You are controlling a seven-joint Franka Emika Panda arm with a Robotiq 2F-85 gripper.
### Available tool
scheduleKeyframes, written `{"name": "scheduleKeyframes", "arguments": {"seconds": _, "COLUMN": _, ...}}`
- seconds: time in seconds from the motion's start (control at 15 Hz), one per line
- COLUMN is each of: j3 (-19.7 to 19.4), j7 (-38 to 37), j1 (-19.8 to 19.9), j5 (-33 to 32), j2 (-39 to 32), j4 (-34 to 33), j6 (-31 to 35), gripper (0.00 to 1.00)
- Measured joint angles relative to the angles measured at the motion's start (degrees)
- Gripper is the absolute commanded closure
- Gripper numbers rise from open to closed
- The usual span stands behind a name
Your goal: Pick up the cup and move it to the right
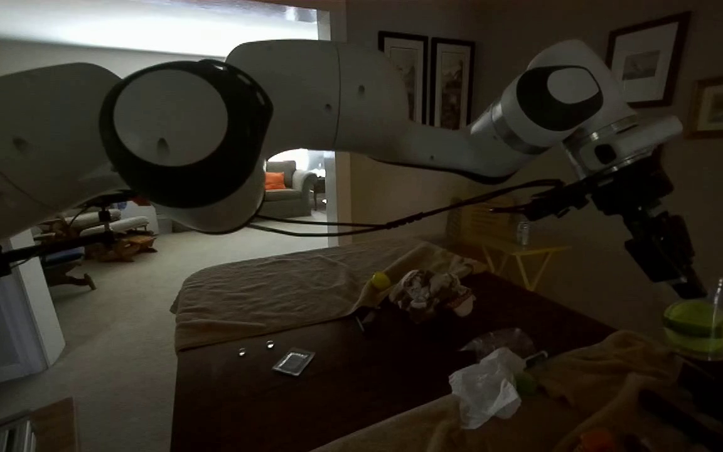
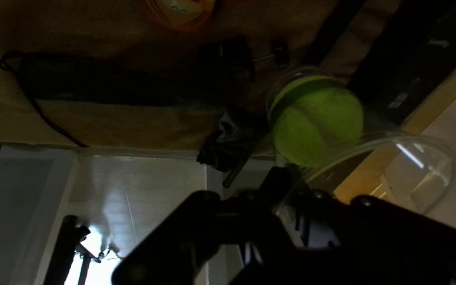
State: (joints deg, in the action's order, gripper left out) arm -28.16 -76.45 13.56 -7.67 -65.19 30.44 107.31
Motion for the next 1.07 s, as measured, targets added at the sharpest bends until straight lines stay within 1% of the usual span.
{"name": "scheduleKeyframes", "arguments": {"seconds": 0.53, "j3": -2.0, "j7": -4.2, "j1": 1.3, "j5": 0.0, "j2": 0.0, "j4": 0.2, "j6": -4.2, "gripper": 0.98}}
{"name": "scheduleKeyframes", "arguments": {"seconds": 1.07, "j3": -2.1, "j7": -5.3, "j1": 2.4, "j5": 0.0, "j2": -1.8, "j4": 1.0, "j6": -5.7, "gripper": 0.98}}
